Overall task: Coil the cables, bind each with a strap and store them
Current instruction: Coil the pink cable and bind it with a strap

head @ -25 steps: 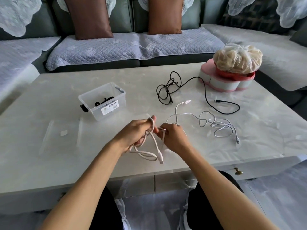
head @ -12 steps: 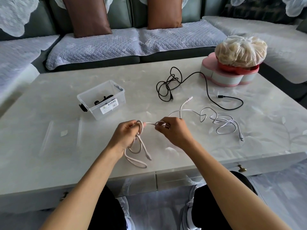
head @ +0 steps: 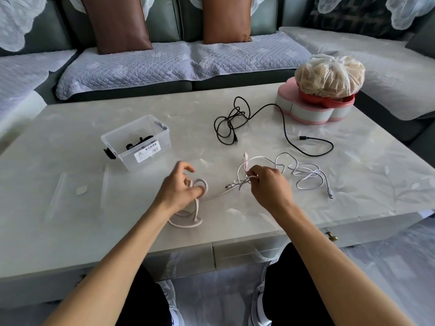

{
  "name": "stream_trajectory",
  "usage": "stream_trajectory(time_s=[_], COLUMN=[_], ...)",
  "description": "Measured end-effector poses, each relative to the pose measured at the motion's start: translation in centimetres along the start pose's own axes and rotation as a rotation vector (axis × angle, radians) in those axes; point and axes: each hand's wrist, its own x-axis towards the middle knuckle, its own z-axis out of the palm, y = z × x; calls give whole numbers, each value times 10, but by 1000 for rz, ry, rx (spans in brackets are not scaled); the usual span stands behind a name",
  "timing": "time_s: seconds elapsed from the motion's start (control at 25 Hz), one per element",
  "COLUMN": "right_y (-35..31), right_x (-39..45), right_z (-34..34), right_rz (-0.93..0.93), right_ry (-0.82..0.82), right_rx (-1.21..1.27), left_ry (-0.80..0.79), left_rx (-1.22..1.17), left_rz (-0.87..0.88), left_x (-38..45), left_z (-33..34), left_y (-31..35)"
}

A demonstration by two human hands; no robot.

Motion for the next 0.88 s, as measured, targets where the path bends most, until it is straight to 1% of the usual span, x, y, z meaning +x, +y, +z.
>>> stream_trajectory(time_s=[0.04,0.08,0.12,0.16,0.2,0.28,0.44,0.52,0.56,0.64,0.72,0.8,0.84,0.88], right_y=[1,1,1,0,0,3,15,20,22,23,23,20,18,16], right_x=[-2,-6,-11,-17,-22,-28,-16,-5,2,17,35,50,55,57], right_z=[0,1,3,7,11,17,20,16,13,7,2,-4,-7,-8], right_rz=[-45,-110,-184,-258,-316,-347,-279,-176,-84,95,222,260,221,142], right_ry=[-47,-109,-178,-231,-259,-263,-184,-93,-47,24,40,21,-12,-78], right_rx=[-105,-180,-226,-238,-227,-187,-262,-164,-81,24,72,100,91,65], left_ry=[-93,-147,-161,-144,-112,-70,-164,-188,-196,-155,-52,76,140,190], left_rx=[222,431,598,696,727,705,831,789,707,439,225,122,58,-23], left_rz=[71,124,163,183,197,211,367,368,335,232,189,193,186,168], left_x=[-1,-1,-2,-3,-2,0,1,-1,0,4,10,17,20,22], left_z=[8,16,26,34,39,45,38,27,20,7,0,-1,0,2], left_y=[4,10,18,25,30,31,27,26,23,18,17,23,30,36])
